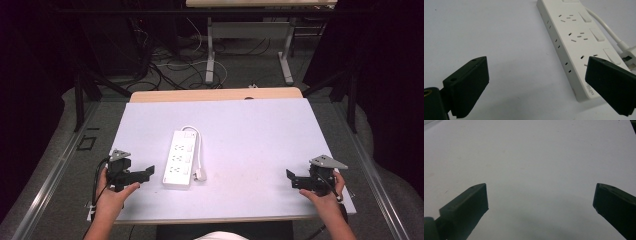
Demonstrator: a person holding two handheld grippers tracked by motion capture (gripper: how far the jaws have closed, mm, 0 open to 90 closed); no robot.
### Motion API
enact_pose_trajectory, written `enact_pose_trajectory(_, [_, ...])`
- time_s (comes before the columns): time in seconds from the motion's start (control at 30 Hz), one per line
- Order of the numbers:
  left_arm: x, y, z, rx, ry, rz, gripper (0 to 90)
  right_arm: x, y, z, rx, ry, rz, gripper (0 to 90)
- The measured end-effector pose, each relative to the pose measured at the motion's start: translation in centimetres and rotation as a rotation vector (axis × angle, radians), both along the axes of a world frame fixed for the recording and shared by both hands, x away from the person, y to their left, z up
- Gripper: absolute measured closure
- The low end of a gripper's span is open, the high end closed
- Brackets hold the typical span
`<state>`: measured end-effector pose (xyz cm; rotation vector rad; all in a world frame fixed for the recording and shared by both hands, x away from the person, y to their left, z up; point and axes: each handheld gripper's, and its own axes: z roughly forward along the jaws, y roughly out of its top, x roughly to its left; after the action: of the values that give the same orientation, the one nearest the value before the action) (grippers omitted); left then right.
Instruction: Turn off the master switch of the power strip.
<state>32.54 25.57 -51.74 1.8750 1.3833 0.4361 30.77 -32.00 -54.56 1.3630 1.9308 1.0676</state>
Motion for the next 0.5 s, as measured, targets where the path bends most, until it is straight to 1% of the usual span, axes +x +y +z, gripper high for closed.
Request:
enact_pose_trajectory(0.07, [0.0,-0.1,0.3,0.000,-0.008,-0.010,5.1,0.0,0.0,0.0,0.006,-0.002,0.007,0.0])
enact_pose_trajectory(0.13, [0.0,-0.3,0.6,0.004,-0.014,-0.016,5.2,0.0,0.1,-0.1,-0.002,-0.010,0.004,0.0])
enact_pose_trajectory(0.17, [0.0,-0.4,0.7,0.007,-0.010,-0.015,5.2,-0.1,0.2,-0.1,0.002,-0.008,0.004,0.0])
enact_pose_trajectory(0.23, [0.1,-0.4,1.0,-0.001,-0.007,-0.018,5.2,-0.2,0.2,0.0,-0.003,0.003,0.008,0.0])
enact_pose_trajectory(0.27, [0.2,-0.5,1.2,-0.001,-0.002,-0.016,5.9,-0.1,0.2,0.0,-0.001,-0.006,0.014,0.0])
enact_pose_trajectory(0.43, [0.5,-0.6,1.9,0.009,-0.011,-0.013,9.0,-0.2,0.3,0.0,0.006,-0.008,0.004,0.0])
enact_pose_trajectory(0.5, [0.7,-0.6,2.1,0.004,-0.017,-0.011,10.2,-0.2,0.4,-0.1,0.005,-0.008,0.007,0.0])
